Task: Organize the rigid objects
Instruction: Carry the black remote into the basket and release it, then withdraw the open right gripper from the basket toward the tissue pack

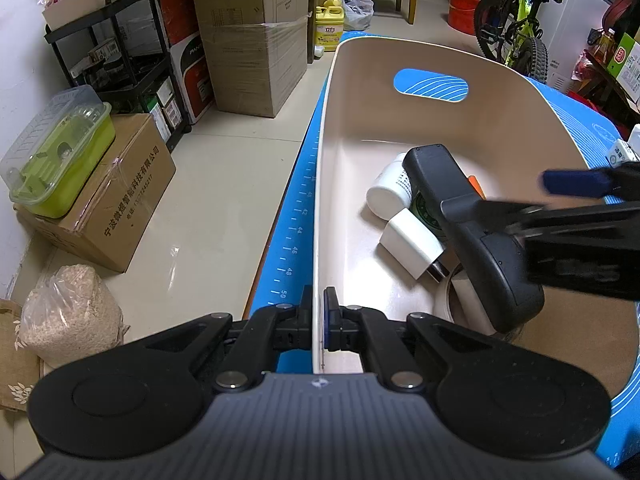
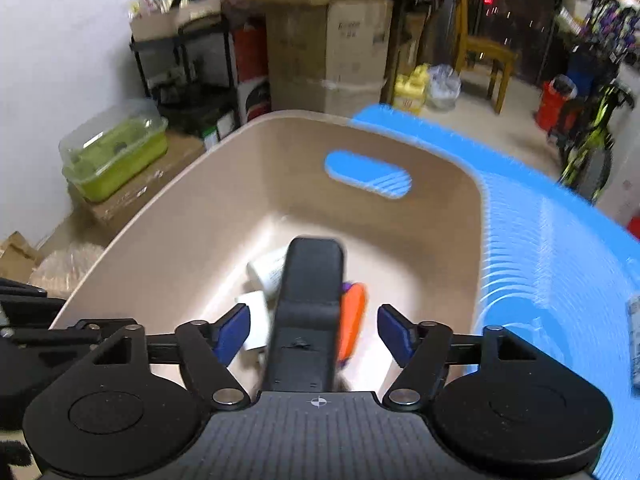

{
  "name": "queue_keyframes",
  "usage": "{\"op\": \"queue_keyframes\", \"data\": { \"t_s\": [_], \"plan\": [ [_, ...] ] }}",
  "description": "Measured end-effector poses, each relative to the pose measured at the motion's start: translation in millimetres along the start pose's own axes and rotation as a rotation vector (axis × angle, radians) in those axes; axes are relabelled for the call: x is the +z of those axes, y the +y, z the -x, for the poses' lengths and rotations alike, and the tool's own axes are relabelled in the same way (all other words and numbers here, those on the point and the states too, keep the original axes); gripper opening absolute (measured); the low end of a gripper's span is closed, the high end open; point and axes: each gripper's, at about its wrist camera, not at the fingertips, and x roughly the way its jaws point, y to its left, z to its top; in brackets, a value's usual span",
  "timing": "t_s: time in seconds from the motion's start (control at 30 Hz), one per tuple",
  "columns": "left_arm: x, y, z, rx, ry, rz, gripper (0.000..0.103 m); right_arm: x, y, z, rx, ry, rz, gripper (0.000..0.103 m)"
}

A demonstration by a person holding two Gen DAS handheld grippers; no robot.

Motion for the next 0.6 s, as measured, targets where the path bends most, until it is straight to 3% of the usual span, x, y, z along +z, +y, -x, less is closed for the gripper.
{"op": "queue_keyframes", "data": {
  "t_s": [0.33, 0.6],
  "plan": [
    [0.0, 0.3, 0.0, 0.001, 0.0, 0.0, 0.005, -10.5, -51.3, 76.3, -0.052, -0.203, -0.079, 0.077],
    [-1.1, 2.7, -0.7, 0.008, 0.001, 0.0, 0.005, -50.2, -104.2, 68.2, -0.148, -0.164, -0.179, 0.077]
  ]
}}
